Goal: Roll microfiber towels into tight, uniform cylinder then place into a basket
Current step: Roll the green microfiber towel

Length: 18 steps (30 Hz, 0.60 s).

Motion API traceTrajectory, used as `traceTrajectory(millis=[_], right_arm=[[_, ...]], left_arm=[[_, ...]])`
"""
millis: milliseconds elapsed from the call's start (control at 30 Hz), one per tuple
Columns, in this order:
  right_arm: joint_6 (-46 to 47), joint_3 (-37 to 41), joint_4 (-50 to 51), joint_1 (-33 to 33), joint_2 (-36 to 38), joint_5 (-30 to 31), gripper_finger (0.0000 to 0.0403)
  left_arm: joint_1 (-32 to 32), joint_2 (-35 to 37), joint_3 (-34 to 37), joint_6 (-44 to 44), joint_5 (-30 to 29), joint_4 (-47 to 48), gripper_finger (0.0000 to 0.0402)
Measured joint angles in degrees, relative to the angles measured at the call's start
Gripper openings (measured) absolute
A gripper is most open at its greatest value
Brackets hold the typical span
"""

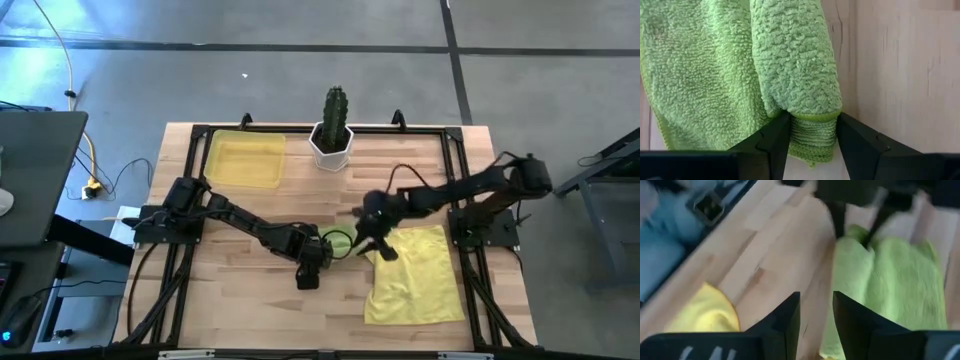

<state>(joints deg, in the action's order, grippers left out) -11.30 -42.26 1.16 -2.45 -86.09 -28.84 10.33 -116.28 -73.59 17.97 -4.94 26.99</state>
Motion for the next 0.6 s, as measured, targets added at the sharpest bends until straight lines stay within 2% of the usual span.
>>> traceTrajectory(millis=[100,167,300,433,600], right_arm=[[-5.32,-0.02,0.32,-5.77,0.22,7.42,0.0108],[-8.01,-0.02,-0.14,-9.48,-0.70,14.43,0.0108],[-8.84,-0.02,-0.90,-13.66,-3.67,27.69,0.0109],[-4.77,-0.02,-2.15,-14.03,-6.76,29.59,0.0129],[-4.18,-0.02,-2.42,-13.69,-9.89,32.46,0.0182]], left_arm=[[-0.32,-0.03,0.03,0.40,0.04,0.02,0.0149],[-0.57,-0.03,0.03,0.49,0.34,0.04,0.0149],[-1.44,-0.07,0.05,1.76,0.44,-0.20,0.0149],[-2.11,-0.07,0.05,3.13,0.82,-0.20,0.0149],[-2.02,-0.07,0.07,3.34,0.63,-0.24,0.0149]])
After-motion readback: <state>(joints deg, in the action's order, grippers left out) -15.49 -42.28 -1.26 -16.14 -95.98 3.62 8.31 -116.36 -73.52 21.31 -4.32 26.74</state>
